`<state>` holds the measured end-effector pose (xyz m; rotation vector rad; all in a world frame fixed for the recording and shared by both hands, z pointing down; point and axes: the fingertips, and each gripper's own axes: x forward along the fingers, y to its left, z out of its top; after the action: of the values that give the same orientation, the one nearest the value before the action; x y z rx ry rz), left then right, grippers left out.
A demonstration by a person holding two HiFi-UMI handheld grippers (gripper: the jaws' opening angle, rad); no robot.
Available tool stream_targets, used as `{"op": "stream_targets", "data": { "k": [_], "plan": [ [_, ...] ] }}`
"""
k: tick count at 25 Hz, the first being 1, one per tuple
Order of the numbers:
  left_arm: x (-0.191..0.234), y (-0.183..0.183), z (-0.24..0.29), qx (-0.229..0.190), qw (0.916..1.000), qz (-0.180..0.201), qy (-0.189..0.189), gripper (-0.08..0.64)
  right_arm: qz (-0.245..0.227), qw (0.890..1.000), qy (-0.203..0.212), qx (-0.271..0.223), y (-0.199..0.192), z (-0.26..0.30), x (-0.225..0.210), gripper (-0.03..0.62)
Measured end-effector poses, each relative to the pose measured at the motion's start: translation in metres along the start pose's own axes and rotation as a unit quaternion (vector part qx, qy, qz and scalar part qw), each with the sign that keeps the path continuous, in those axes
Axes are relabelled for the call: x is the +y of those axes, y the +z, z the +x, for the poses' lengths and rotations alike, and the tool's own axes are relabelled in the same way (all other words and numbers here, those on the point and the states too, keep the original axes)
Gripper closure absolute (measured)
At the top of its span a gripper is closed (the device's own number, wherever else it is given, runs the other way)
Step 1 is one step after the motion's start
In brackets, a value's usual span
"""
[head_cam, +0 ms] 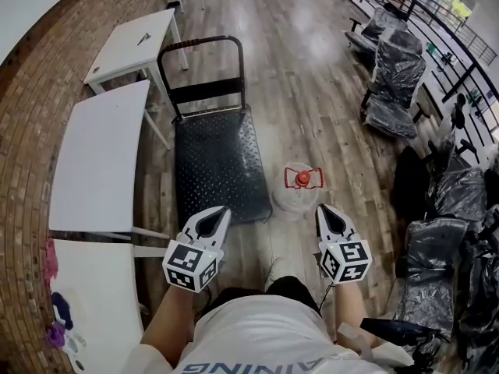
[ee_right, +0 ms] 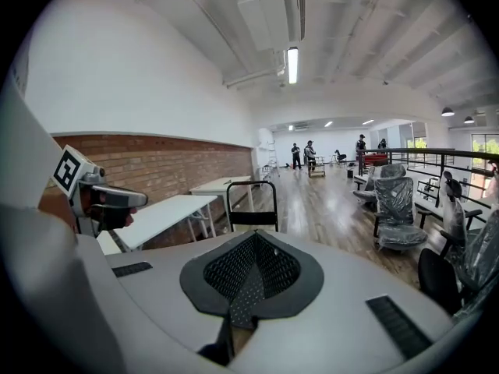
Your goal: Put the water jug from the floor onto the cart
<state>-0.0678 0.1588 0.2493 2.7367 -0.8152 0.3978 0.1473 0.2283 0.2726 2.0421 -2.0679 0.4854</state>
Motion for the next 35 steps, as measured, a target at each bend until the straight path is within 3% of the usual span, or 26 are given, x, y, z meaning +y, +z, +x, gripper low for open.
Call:
{"op": "stream_targets", "data": {
  "k": [11, 16, 22, 30, 35],
  "plan": [
    [-0.027, 0.018, 0.098, 0.038, 0.9989, 0.022, 0.014, 0.558, 0.025, 0.999, 0.022, 0.006, 0.010, 0.052, -0.099, 0.589],
    [-0.027, 0.007, 0.096, 0.058, 0.9981, 0.016, 0.016, 0.558, 0.037, 0.999, 0.027, 0.022, -0.003, 0.056, -0.097, 0.589],
    [-0.013, 0.021, 0.112, 0.045, 0.9989, 0.008, 0.007, 0.558, 0.036, 0.999, 0.019, 0.025, 0.003, 0.069, -0.102, 0.589],
    [0.068, 0.052, 0.157, 0.019, 0.9993, 0.009, -0.029, 0.558, 0.014, 0.999, -0.024, 0.026, 0.041, 0.129, -0.092, 0.589],
    [0.135, 0.060, 0.154, 0.014, 0.9996, 0.016, -0.020, 0.558, -0.004, 0.999, -0.029, 0.025, 0.064, 0.170, -0.058, 0.589]
  ]
}}
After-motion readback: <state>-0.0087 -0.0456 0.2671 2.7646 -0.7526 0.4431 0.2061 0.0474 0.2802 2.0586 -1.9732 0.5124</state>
